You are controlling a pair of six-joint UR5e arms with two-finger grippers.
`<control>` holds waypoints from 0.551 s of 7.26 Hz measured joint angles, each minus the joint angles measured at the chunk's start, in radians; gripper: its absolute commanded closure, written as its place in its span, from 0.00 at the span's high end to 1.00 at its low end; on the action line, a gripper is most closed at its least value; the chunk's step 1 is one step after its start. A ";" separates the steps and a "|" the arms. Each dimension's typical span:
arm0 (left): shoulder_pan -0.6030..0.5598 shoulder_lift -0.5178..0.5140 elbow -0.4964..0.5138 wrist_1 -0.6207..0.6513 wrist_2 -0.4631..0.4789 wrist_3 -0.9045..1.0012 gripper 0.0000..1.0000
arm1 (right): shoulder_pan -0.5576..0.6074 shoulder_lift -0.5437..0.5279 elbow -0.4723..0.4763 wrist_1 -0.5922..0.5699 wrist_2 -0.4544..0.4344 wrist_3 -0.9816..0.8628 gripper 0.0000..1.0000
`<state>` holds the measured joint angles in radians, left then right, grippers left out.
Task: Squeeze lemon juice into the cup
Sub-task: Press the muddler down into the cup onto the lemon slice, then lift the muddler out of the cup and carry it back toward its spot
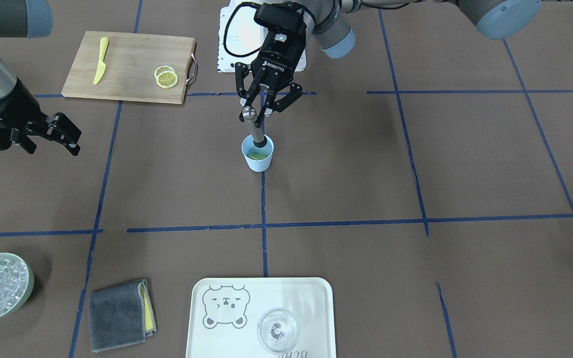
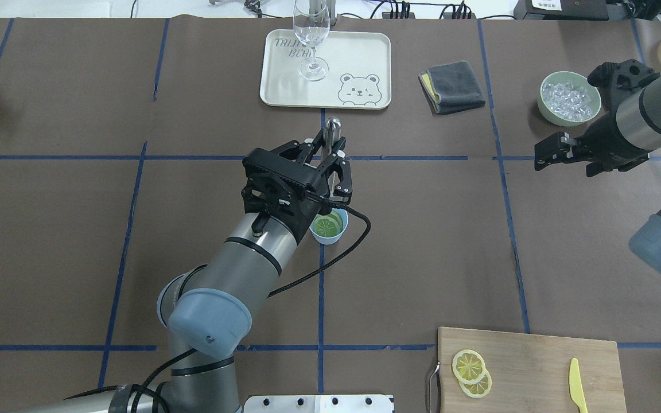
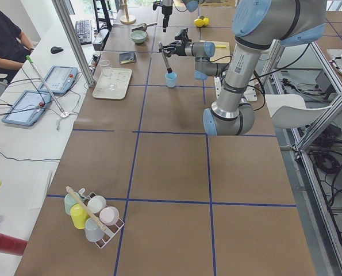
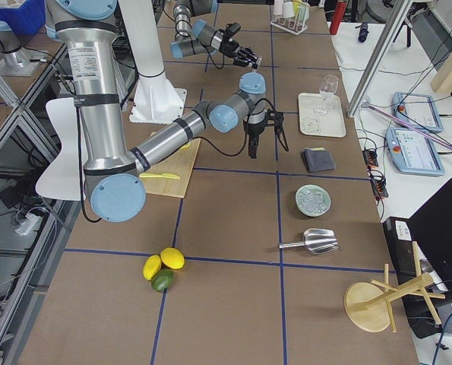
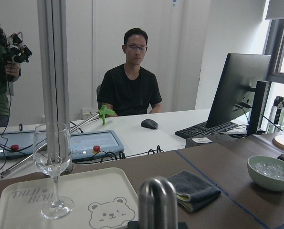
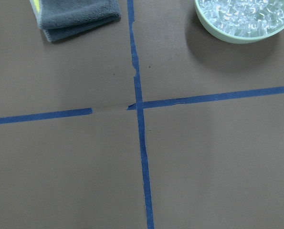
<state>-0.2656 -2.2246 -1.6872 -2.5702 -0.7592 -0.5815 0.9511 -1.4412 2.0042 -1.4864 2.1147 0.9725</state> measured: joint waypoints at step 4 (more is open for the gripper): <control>-0.140 0.041 -0.044 0.005 -0.257 -0.266 0.00 | 0.005 -0.002 -0.004 0.000 -0.001 -0.006 1.00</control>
<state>-0.4060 -2.1832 -1.7314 -2.5653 -1.0158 -0.8476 0.9558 -1.4430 2.0003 -1.4864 2.1138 0.9663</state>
